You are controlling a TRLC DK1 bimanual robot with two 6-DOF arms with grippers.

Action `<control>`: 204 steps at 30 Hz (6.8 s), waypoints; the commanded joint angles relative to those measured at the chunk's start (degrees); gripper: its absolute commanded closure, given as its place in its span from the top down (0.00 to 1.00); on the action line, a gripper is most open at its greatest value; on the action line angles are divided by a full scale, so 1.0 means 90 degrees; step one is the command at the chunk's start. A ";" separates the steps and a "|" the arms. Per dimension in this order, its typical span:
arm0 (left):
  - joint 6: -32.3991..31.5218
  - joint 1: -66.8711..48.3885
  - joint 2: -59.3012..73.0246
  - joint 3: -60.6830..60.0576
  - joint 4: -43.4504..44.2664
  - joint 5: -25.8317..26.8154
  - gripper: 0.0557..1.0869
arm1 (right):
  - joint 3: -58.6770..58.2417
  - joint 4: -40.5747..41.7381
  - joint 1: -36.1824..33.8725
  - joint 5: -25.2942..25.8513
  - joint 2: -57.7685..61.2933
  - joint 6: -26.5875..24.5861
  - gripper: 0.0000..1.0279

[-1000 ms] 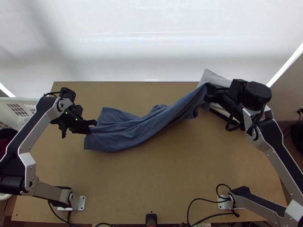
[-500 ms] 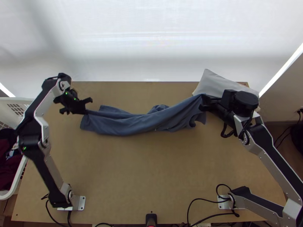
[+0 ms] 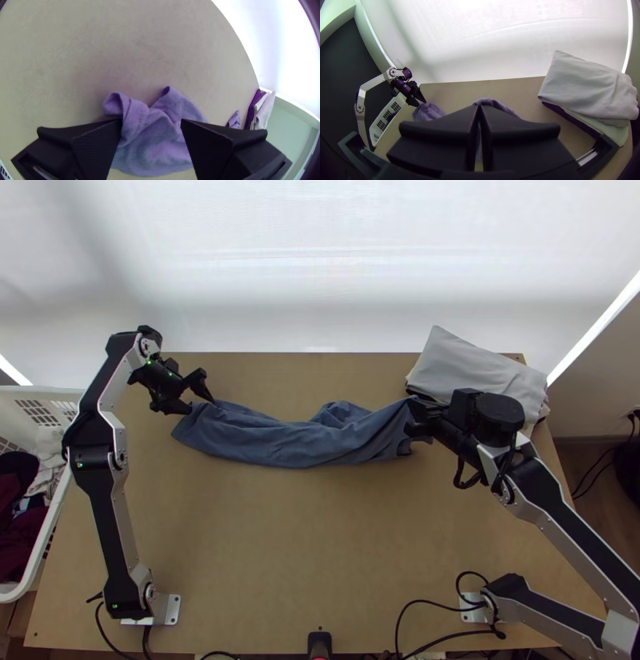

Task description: Fold the t-shirt

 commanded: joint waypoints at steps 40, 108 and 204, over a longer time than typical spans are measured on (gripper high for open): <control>0.1724 -0.0066 -0.2080 -0.3468 0.1259 -0.2612 0.59 | -0.0046 0.0097 0.0020 0.0080 -0.0159 0.0090 0.03; -0.0776 0.0872 -0.4404 -0.0851 0.2597 -0.2837 0.04 | 0.2894 0.1318 -0.0722 0.1653 0.0623 -0.1082 0.03; -0.0297 -0.1911 -0.1504 -0.2462 0.3104 0.0005 0.59 | 0.1546 0.0908 -0.0380 0.1526 0.0564 -0.0555 0.03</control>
